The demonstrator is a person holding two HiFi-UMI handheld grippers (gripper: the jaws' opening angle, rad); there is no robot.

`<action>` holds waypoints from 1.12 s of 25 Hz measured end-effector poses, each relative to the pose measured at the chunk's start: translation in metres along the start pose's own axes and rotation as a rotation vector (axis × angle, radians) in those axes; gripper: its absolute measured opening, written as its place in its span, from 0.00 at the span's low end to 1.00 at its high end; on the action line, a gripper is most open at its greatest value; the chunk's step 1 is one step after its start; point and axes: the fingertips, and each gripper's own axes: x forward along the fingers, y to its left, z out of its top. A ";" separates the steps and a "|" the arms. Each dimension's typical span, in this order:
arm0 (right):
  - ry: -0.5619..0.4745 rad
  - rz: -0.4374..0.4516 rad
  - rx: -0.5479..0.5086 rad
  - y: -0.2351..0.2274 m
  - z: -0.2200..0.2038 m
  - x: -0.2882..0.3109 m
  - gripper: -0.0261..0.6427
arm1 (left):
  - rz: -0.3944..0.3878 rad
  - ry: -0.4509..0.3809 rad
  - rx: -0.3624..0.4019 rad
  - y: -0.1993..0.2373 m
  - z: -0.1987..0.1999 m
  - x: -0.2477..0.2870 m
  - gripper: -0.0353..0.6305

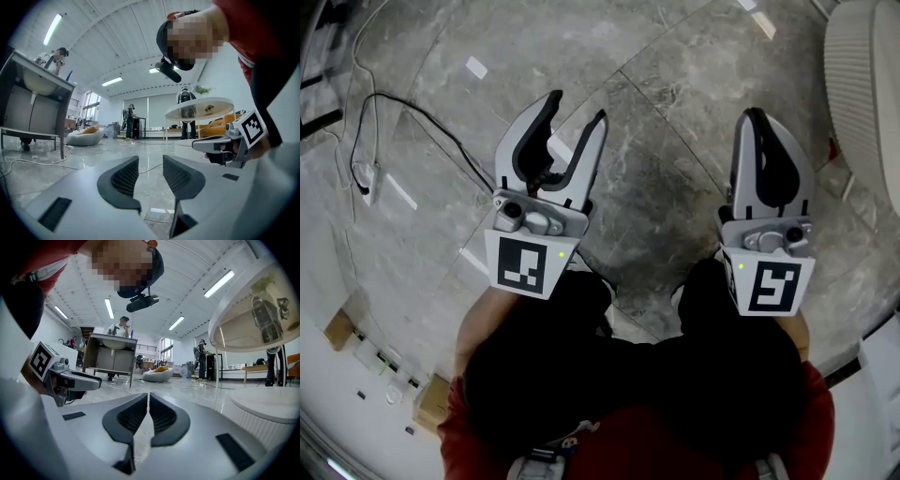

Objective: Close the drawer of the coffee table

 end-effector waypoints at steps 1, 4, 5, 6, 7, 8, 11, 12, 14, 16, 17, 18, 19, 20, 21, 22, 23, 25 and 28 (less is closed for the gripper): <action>-0.001 -0.002 0.002 0.000 0.001 0.001 0.08 | -0.010 -0.004 0.000 -0.002 0.001 0.000 0.29; -0.015 -0.005 0.007 0.001 0.005 0.002 0.08 | -0.036 -0.014 0.012 -0.010 0.002 0.000 0.22; -0.017 -0.005 0.009 0.001 0.006 0.003 0.08 | -0.043 -0.016 0.018 -0.012 0.003 0.000 0.20; -0.016 -0.004 0.011 0.001 0.006 0.003 0.08 | -0.049 -0.018 0.024 -0.014 0.003 0.000 0.19; -0.014 -0.004 0.011 0.002 0.005 0.003 0.08 | -0.054 -0.018 0.028 -0.015 0.004 0.000 0.17; -0.011 -0.003 0.011 0.002 0.005 0.003 0.08 | -0.058 -0.017 0.030 -0.016 0.004 0.000 0.15; -0.006 -0.003 0.011 0.004 0.005 0.003 0.08 | -0.063 -0.004 0.030 -0.016 0.001 0.000 0.08; -0.008 -0.003 0.010 0.004 0.005 0.002 0.08 | -0.066 -0.001 0.033 -0.017 0.000 -0.001 0.07; -0.009 -0.003 0.008 0.004 0.005 0.003 0.08 | -0.073 0.006 0.043 -0.018 -0.001 -0.001 0.07; -0.007 -0.003 0.008 0.004 0.004 0.003 0.08 | -0.080 0.008 0.042 -0.018 -0.001 -0.001 0.07; -0.006 -0.002 0.008 0.004 0.004 0.003 0.08 | -0.083 0.006 0.035 -0.018 -0.001 -0.001 0.07; -0.006 -0.002 0.008 0.004 0.004 0.003 0.08 | -0.083 0.004 0.027 -0.016 -0.001 -0.001 0.07; -0.006 -0.002 0.008 0.004 0.004 0.004 0.08 | -0.079 0.002 0.022 -0.014 -0.001 -0.001 0.07; -0.005 -0.002 0.007 0.005 0.004 0.004 0.08 | -0.074 0.001 0.021 -0.012 0.000 -0.001 0.07; -0.004 -0.002 0.006 0.005 0.003 0.005 0.08 | -0.069 0.001 0.024 -0.010 0.000 -0.001 0.07; -0.003 -0.003 0.006 0.004 0.003 0.005 0.08 | -0.067 0.001 0.031 -0.009 0.000 -0.001 0.07; -0.001 -0.005 0.008 0.004 0.002 0.005 0.08 | -0.066 -0.001 0.042 -0.008 0.001 0.000 0.07; 0.011 -0.012 0.011 0.002 -0.003 0.005 0.08 | -0.065 -0.010 0.065 -0.005 0.003 0.002 0.07; 0.017 -0.038 0.014 -0.002 -0.002 0.008 0.08 | -0.057 -0.013 0.097 -0.002 0.007 0.008 0.07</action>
